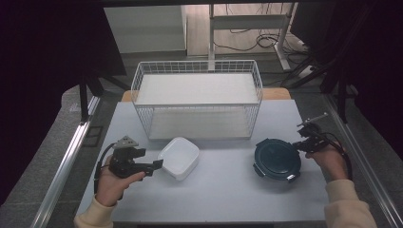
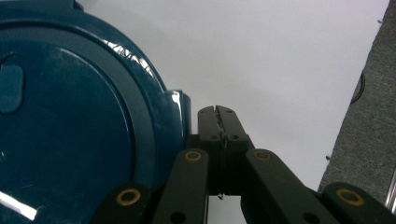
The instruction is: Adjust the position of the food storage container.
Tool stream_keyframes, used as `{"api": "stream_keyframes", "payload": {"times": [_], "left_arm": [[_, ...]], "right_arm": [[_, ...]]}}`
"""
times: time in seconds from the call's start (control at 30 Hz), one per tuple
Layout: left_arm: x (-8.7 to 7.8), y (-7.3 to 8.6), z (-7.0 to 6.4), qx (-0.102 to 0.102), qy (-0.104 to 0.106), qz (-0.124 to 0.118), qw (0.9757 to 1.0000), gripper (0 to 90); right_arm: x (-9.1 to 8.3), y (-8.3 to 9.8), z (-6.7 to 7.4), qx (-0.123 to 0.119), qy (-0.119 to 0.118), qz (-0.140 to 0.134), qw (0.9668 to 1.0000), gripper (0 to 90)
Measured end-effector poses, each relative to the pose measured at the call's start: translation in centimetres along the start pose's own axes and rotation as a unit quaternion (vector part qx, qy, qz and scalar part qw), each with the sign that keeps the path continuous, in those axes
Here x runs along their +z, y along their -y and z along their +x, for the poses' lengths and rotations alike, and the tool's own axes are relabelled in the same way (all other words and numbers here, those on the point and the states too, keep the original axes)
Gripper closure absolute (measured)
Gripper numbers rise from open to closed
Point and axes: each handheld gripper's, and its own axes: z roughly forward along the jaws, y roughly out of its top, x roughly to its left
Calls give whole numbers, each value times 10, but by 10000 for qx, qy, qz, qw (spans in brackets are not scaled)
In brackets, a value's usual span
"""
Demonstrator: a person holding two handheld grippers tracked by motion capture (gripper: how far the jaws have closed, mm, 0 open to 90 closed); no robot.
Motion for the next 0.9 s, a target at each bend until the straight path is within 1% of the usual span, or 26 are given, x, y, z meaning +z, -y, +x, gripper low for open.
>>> {"api": "stream_keyframes", "payload": {"times": [0.13, 0.3, 0.47, 0.53, 0.63, 0.67, 0.7, 0.73, 0.77, 0.9], "left_arm": [[0, 1, 1, -26, -17, 18, 10000, 177], [0, 0, 0, -15, -26, 8, 10000, 177], [2, 1, 2, -2, -66, 64, 10000, 177], [3, 1, 1, -7, -67, 59, 10000, 178], [3, 1, -1, 18, -78, 71, 9999, 178], [3, 1, -1, 38, -90, 77, 9999, 178], [3, 0, -2, 48, -90, 74, 9999, 178], [2, 0, -2, 49, -87, 65, 9999, 178], [2, 0, -2, 48, -92, 55, 9999, 178], [0, 0, -2, 35, -116, 29, 9999, 178]], "right_arm": [[-1, 3, 0, -10, -13, -57, 10000, 896], [-3, 3, 4, -83, 76, 52, 9999, 896], [-6, 7, 11, -117, 52, 128, 9998, 896], [-7, 10, 14, -104, -19, 105, 9999, 896], [-9, 14, 21, -133, -107, 107, 9998, 896], [-9, 15, 24, -151, -135, 152, 9997, 896], [-10, 15, 27, -214, -151, 190, 9995, 896], [-10, 17, 35, -301, -195, 237, 9991, 896], [-10, 17, 35, -301, -195, 237, 9991, 896], [-11, 18, 49, -404, -253, 204, 9987, 896]]}}
